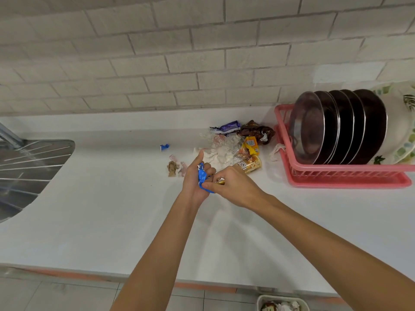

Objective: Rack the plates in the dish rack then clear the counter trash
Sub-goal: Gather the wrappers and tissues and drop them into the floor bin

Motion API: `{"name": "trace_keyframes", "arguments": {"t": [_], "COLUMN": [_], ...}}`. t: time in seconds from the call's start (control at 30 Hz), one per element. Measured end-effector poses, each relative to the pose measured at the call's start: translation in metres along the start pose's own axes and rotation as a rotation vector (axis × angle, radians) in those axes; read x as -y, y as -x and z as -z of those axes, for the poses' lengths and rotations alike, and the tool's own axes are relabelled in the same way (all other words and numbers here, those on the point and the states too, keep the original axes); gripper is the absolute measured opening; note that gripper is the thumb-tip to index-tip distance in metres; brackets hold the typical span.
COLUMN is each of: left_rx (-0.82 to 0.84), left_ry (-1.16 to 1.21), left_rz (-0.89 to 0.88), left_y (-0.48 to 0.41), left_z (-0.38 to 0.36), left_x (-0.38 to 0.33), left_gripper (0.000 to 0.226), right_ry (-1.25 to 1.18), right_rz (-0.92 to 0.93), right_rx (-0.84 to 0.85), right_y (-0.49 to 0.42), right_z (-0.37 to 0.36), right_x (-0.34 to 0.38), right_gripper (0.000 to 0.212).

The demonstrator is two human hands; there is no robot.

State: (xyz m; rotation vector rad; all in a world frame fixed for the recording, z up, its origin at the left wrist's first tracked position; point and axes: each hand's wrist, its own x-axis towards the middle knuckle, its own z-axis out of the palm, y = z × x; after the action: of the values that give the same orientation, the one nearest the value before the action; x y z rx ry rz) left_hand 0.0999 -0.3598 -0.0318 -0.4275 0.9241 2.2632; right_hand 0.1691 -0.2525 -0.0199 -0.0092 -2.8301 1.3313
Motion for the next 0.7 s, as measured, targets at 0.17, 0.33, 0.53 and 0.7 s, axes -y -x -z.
{"name": "trace_keyframes", "arguments": {"t": [0.17, 0.33, 0.53, 0.7], "left_rx": [-0.001, -0.026, -0.151, -0.196], "left_ry": [0.104, 0.147, -0.093, -0.207], "left_rz": [0.002, -0.068, -0.248, -0.269], "left_y": [-0.005, -0.002, 0.026, 0.060], "left_z": [0.002, 0.000, -0.013, -0.028], "left_x": [0.016, 0.045, 0.087, 0.116], "left_gripper": [0.025, 0.025, 0.035, 0.047], "right_ry": [-0.053, -0.099, -0.302, -0.298], "right_rz": [-0.045, -0.166, -0.305, -0.247], "right_rx": [-0.123, -0.166, -0.207, -0.165], "right_y": [0.005, 0.020, 0.060, 0.110], "right_z": [-0.004, -0.012, -0.011, 0.003], "right_x": [-0.005, -0.014, -0.028, -0.037], "right_gripper": [0.034, 0.035, 0.042, 0.038]}}
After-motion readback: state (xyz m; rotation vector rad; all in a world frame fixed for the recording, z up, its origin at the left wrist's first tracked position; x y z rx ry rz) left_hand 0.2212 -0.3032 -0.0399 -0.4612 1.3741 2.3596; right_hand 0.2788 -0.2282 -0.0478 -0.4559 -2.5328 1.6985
